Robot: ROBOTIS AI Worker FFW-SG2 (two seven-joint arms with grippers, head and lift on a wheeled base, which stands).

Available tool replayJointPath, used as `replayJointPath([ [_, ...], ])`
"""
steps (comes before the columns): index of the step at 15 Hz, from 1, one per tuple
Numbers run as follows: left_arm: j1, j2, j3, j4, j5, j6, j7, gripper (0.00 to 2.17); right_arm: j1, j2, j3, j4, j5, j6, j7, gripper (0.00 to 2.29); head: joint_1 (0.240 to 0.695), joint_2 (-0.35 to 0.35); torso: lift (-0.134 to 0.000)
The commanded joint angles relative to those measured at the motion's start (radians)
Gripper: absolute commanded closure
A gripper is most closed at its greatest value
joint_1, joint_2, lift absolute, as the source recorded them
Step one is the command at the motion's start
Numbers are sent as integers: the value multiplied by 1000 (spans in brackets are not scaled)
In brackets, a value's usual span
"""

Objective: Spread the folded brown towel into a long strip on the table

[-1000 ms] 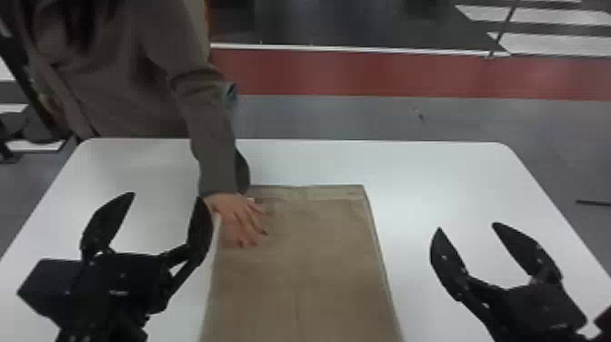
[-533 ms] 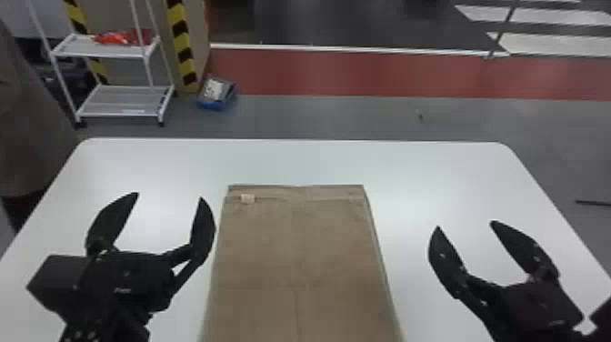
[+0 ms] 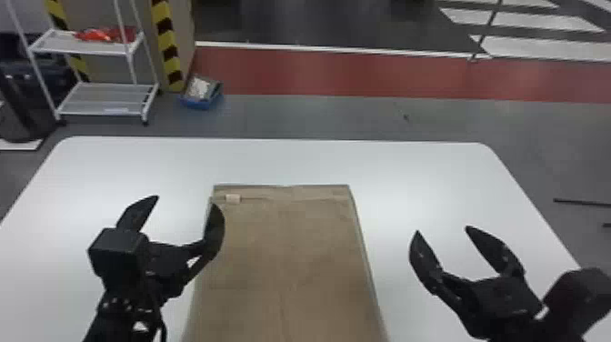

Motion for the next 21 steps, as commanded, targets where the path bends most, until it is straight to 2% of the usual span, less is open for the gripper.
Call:
replayJointPath([
  [1, -91, 0, -12, 90, 10, 50, -16, 93, -33, -11, 8, 42, 2, 3, 0, 97, 695, -115, -114],
  [4, -191, -5, -26, 187, 26, 78, -36, 97, -53, -17, 17, 60, 3, 12, 0, 97, 695, -112, -114],
  [7, -292, -9, -39, 288, 78, 133, -99, 151, -74, -28, 38, 86, 9, 18, 1, 97, 695, -111, -114],
  [10, -355, -11, -56, 391, 93, 133, -165, 194, -87, -33, 78, 89, 25, 30, 1, 97, 695, -112, -114],
  [16, -467, -32, -62, 538, 121, 204, -230, 218, -120, -57, 129, 119, 43, 52, 1, 97, 695, -91, -114],
  [17, -495, -32, -64, 573, 122, 219, -230, 279, -128, -59, 132, 128, 43, 55, 1, 97, 695, -90, -114],
  [21, -516, -32, -35, 616, 156, 219, -256, 292, -148, -66, 143, 155, 43, 55, 1, 97, 695, -65, -114],
])
